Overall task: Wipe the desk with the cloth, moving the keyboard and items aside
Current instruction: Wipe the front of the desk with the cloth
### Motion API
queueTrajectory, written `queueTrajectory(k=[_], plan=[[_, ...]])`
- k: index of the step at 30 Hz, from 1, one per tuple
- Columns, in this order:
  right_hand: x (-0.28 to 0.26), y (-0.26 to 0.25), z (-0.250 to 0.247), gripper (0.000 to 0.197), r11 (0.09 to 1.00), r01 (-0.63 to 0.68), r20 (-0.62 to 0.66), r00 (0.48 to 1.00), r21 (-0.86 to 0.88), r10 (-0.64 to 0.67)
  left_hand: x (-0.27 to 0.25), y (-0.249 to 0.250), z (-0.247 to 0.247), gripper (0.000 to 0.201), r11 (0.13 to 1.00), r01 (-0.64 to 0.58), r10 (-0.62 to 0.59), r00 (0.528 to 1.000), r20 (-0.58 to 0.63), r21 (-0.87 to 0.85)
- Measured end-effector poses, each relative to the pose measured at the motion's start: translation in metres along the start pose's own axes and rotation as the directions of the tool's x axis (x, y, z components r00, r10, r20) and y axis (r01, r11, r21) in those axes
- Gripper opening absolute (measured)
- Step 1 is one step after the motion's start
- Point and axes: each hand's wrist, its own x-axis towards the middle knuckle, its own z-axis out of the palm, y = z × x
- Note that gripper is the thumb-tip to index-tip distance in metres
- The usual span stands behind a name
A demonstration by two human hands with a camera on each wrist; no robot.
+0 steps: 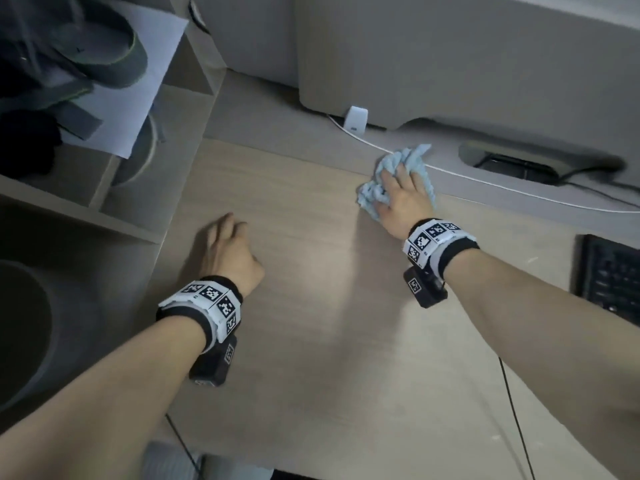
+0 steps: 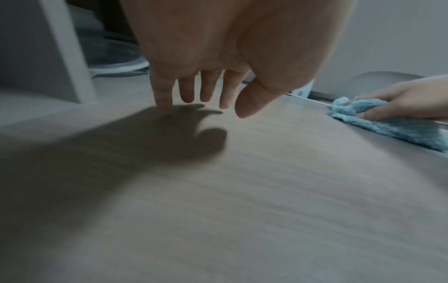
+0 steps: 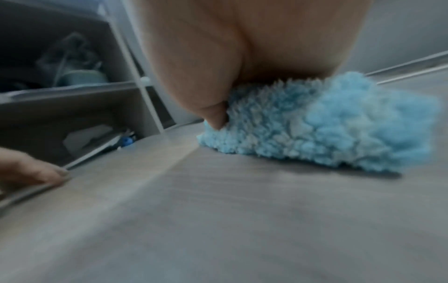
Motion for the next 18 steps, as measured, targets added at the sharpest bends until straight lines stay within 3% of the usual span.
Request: queueTrajectory(k=[1, 4, 6, 8, 10, 12, 13, 15, 18], plan=[[-0.008, -0.003, 0.003, 0.073, 1.0, -0.007, 0.019, 1.0, -0.003, 0.007, 0.0, 0.008, 0.005, 0.062, 0.998, -0.061, 0.061, 0.998, -0.013, 0.001], [-0.051, -0.022, 0.021, 0.08, 0.976, 0.214, 0.148, 0.967, -0.036, -0.207, 0.0, 0.031, 0.02, 0.061, 0.977, -0.213, 0.214, 0.977, -0.009, 0.008], [-0.082, -0.01, 0.027, 0.079, 0.96, 0.276, 0.198, 0.944, -0.042, -0.263, -0.001, 0.048, 0.027, 0.062, 0.962, -0.272, 0.272, 0.962, 0.023, 0.009], [-0.096, 0.028, 0.023, 0.078, 0.983, 0.178, 0.139, 0.976, -0.046, -0.171, -0.002, 0.067, 0.033, 0.063, 0.945, -0.325, 0.323, 0.944, 0.063, 0.024], [-0.103, 0.072, 0.011, 0.076, 0.998, -0.056, 0.073, 0.996, -0.005, 0.056, -0.004, 0.083, 0.039, 0.064, 0.932, -0.359, 0.352, 0.929, 0.118, 0.048], [-0.108, 0.097, -0.001, 0.077, 0.964, -0.262, 0.056, 0.964, 0.035, 0.26, -0.007, 0.094, 0.045, 0.063, 0.933, -0.352, 0.338, 0.929, 0.154, 0.076], [-0.111, 0.095, -0.002, 0.078, 0.954, -0.298, 0.054, 0.954, 0.021, 0.296, -0.009, 0.099, 0.048, 0.063, 0.936, -0.336, 0.319, 0.935, 0.155, 0.103], [-0.118, 0.078, 0.002, 0.083, 0.98, -0.197, 0.069, 0.978, -0.017, 0.198, -0.013, 0.11, 0.055, 0.063, 0.939, -0.297, 0.275, 0.951, 0.145, 0.171], [-0.138, 0.05, 0.019, 0.082, 0.988, 0.151, 0.19, 0.971, -0.028, -0.143, -0.019, 0.123, 0.061, 0.071, 0.946, -0.24, 0.209, 0.966, 0.155, 0.217]])
